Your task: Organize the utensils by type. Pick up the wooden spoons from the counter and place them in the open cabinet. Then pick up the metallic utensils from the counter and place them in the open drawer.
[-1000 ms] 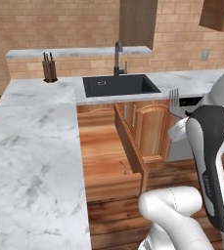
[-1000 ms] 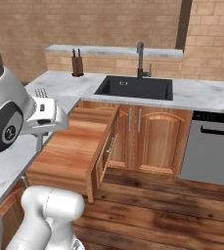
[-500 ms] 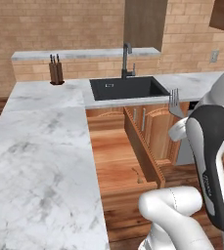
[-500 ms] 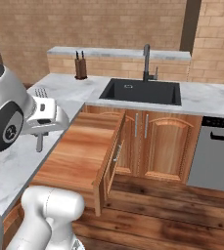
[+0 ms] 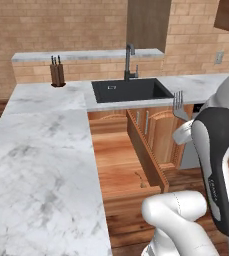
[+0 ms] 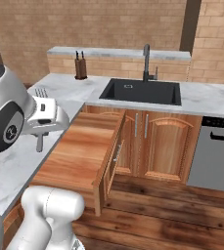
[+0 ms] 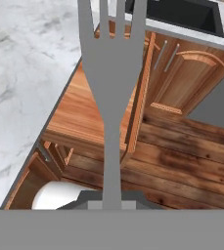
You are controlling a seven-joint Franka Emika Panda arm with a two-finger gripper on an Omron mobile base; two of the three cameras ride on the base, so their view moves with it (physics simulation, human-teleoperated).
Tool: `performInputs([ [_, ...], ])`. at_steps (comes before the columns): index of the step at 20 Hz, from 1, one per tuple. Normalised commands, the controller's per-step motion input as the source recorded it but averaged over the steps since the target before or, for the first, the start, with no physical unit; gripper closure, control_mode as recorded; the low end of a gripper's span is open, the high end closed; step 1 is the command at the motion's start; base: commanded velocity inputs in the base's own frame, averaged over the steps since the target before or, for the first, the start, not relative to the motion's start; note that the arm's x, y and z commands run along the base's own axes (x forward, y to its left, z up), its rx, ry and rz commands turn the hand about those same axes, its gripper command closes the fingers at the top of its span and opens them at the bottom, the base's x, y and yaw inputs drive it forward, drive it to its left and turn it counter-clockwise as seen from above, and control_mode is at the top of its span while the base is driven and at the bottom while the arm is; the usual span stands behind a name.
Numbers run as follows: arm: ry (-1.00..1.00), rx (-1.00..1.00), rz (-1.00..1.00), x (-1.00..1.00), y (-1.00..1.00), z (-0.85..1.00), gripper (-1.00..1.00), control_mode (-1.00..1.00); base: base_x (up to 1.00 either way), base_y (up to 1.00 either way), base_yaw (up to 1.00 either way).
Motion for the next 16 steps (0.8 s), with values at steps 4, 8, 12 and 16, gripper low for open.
performInputs([
  [4, 0.06, 0.0, 0.0, 0.16, 0.0, -0.17, 1.0, -1.0, 0.02, 0.0, 0.0],
  [8, 0.1, 0.0, 0.0, 0.51, 0.0, -0.28, 1.0, -1.0, 0.0, 0.0, 0.0],
  [12, 0.14, 0.0, 0.0, 0.69, 0.08, -0.49, 1.0, -1.0, 0.0, 0.0, 0.0],
  [16, 0.01, 0.0, -0.04, 0.64, 0.23, -0.46, 1.0, -1.0, 0.0, 0.0, 0.0],
])
